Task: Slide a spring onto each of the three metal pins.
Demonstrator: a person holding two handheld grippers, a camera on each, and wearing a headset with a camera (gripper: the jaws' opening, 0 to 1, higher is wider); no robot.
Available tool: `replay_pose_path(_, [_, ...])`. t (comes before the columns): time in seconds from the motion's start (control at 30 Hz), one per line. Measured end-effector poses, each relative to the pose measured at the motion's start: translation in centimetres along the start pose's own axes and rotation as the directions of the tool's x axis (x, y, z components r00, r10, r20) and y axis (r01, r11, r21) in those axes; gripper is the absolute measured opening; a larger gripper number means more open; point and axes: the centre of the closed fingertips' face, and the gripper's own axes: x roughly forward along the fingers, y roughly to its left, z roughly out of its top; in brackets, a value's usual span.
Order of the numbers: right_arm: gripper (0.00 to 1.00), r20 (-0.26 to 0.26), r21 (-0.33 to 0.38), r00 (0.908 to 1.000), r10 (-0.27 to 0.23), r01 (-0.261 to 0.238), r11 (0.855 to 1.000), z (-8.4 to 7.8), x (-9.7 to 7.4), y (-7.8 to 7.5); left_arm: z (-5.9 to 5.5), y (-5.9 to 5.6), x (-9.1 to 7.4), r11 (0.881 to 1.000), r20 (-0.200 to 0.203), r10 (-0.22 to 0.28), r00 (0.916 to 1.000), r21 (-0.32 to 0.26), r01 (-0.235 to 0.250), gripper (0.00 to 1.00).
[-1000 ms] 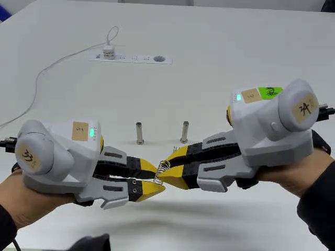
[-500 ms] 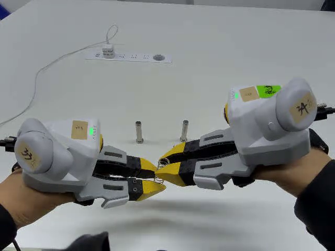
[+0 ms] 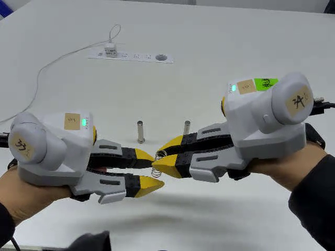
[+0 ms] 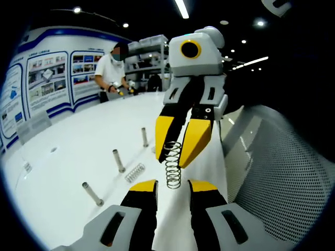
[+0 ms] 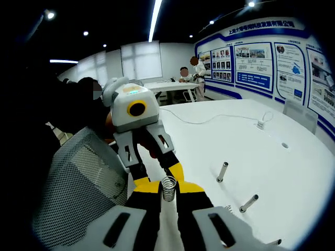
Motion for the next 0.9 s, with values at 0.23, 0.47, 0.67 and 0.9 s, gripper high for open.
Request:
replay_pose_path(0.23, [0.12,-0.005,-0.002,0.9998,-0.021,0.021,1.0,0.1,-0.2,-0.8,-0.5,1.1,-0.9,0.998,-0.001,0.051,0.9987,-0.049,-0.051,0.36])
replay_pose_path(0.47, [0.12,-0.007,-0.014,0.9991,-0.041,0.041,0.999,0.9,-0.3,-2.0,-0.8,2.4,-2.4,0.985,0.031,0.132,0.9908,-0.114,-0.128,0.45])
replay_pose_path(0.67, [0.12,-0.004,-0.021,0.9976,-0.068,0.068,0.997,1.5,-0.3,-3.3,-1.1,2.7,-3.5,0.973,0.044,0.183,0.9821,-0.15,-0.175,0.51])
replay_pose_path(0.9, [0.12,0.0,-0.039,0.9958,-0.092,0.092,0.995,2.5,0.0,-4.8,-0.3,3.3,-4.6,0.961,0.07,0.23,0.9706,-0.172,-0.216,0.57])
